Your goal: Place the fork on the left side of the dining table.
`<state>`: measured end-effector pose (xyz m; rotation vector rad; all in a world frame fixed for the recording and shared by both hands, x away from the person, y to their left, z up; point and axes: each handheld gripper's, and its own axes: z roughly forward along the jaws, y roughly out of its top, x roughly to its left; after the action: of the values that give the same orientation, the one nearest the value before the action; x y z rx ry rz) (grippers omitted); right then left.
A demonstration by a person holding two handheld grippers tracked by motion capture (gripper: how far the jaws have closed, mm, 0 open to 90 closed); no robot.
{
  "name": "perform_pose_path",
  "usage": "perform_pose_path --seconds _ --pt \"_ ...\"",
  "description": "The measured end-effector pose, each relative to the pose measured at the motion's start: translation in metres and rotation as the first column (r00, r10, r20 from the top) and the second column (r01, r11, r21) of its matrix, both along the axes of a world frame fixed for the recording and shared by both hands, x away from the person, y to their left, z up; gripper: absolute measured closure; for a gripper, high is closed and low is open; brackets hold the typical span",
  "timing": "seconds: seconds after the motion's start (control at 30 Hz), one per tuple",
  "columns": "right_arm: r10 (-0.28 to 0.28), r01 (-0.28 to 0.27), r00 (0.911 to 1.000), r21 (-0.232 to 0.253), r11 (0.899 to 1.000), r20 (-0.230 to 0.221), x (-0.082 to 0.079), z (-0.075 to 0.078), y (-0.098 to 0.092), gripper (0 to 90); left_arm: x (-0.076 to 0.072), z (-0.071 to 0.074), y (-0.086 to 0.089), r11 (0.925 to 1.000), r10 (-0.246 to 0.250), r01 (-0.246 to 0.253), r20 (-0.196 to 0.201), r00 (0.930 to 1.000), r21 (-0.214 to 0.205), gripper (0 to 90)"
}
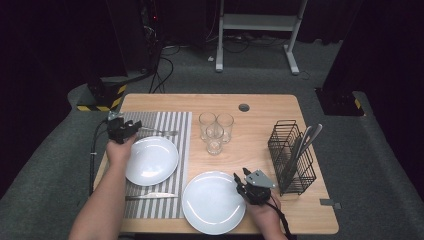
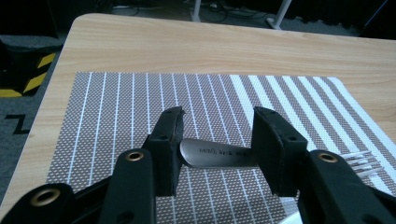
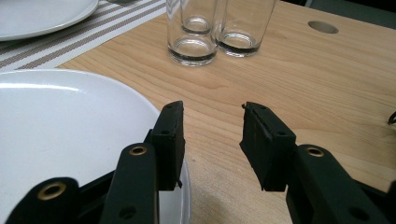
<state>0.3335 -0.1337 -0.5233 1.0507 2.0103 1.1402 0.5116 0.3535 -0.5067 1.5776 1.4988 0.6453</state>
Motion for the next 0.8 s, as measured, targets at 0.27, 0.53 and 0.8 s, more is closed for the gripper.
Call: perform_pose_path --seconds 0.27,0.53,0.8 --pt "-0.001 0.001 1.0 0.0 1.0 -0.001 0.0002 -0.0001 -0.0001 58.6 0.0024 -0.003 0.0029 0.9999 0.016 -0.017 -0.04 0.999 -0.003 54.8" --pt "-0.002 0.002 1.0 0.005 1.0 0.003 0.0007 0.0008 -0.0007 58.6 0.0024 -0.0029 0.0044 0.9996 0.022 -0.021 -0.053 0.9983 0.02 58.9" --pt "-0.006 0.006 1.0 0.009 1.0 0.007 -0.0002 0.0023 -0.0021 58.6 0.0013 -0.0033 0.0084 0.999 0.037 -0.035 -0.052 0.998 0.029 62.4"
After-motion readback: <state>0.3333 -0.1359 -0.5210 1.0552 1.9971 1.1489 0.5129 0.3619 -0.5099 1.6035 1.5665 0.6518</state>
